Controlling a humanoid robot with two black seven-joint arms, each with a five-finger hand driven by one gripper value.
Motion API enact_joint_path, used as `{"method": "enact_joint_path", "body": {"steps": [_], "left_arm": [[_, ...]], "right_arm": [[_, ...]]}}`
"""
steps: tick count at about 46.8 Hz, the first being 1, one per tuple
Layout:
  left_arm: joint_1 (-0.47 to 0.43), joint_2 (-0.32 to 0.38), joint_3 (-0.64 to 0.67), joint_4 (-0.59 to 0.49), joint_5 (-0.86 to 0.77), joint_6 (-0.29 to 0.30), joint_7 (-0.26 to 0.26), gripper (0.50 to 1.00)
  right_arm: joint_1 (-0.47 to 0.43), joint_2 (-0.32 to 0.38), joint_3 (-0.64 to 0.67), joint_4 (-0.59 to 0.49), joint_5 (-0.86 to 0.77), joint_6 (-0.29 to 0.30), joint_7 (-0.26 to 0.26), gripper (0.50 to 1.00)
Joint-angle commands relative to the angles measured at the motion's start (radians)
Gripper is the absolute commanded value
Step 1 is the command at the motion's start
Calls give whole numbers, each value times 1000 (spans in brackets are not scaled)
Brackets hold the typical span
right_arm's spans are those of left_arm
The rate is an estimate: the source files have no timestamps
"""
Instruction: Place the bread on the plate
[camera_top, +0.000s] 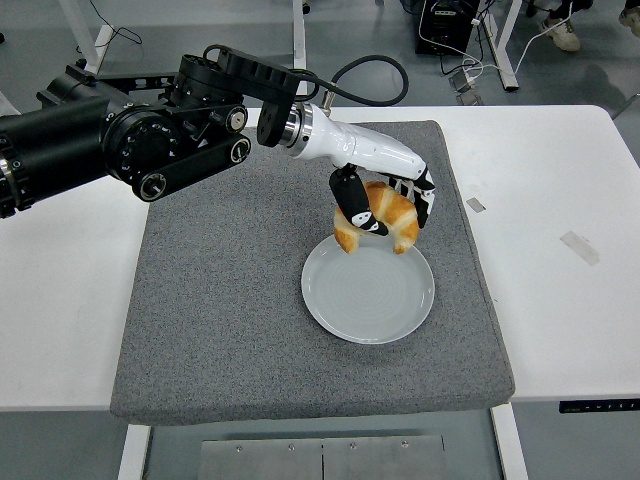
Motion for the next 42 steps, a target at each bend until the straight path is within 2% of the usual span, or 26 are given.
{"method": "enact_joint_path", "body": {"steps": [1, 7, 17, 42], "left_arm": [[12, -19, 25, 17, -2, 7, -1, 508], [25, -38, 77, 29, -3, 43, -2, 508], [71, -47, 89, 40, -2, 63, -2, 510], [128, -49, 97, 59, 9, 81, -4, 511]], "right_arm": [[0, 0, 0, -1, 0, 0, 0, 1000], [0, 0, 0, -2, 0, 0, 0, 1000], [-2, 0, 0, -4, 0, -1, -2, 1000], [-2, 0, 0, -4, 0, -1, 0, 1000]]}}
